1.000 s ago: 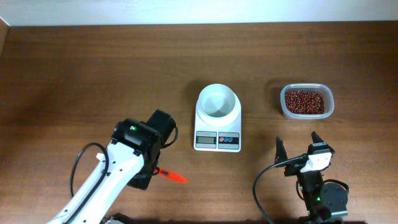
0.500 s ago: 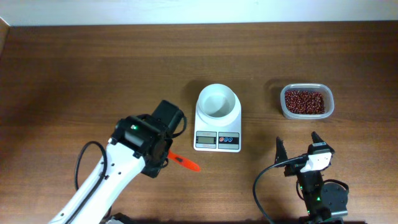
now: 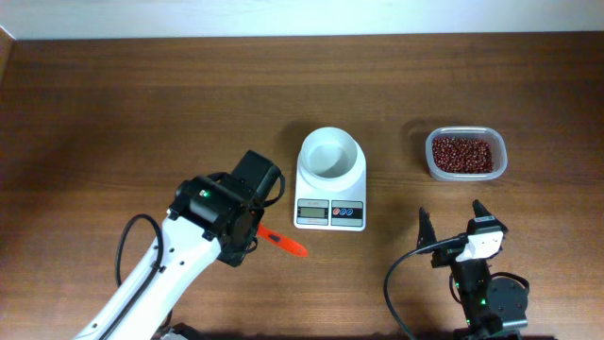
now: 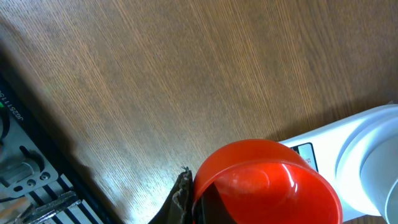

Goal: Scoop and weigh 50g on scale
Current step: 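Move the scoop toward center and reach the right gripper to its handle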

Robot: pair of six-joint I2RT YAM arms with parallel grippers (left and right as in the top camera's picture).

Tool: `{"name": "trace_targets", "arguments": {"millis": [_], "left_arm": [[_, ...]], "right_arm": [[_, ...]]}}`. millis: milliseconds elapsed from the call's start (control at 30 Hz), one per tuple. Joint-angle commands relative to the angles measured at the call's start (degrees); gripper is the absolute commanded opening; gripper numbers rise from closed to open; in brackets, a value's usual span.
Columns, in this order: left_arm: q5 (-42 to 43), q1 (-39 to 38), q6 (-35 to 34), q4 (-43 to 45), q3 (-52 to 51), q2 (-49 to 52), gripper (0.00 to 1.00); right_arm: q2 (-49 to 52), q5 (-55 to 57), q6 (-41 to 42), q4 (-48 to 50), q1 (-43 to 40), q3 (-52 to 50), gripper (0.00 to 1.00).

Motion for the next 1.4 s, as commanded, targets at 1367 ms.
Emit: {"name": "trace_targets", "arguments": {"millis": [1367], "left_arm": [[-2.9,0.7,4.6,1.4,4.1,0.4,0.0]], "right_arm": [[1.2,-0.6,0.4,-0.2,0.3,-0.3,0.99]]}}
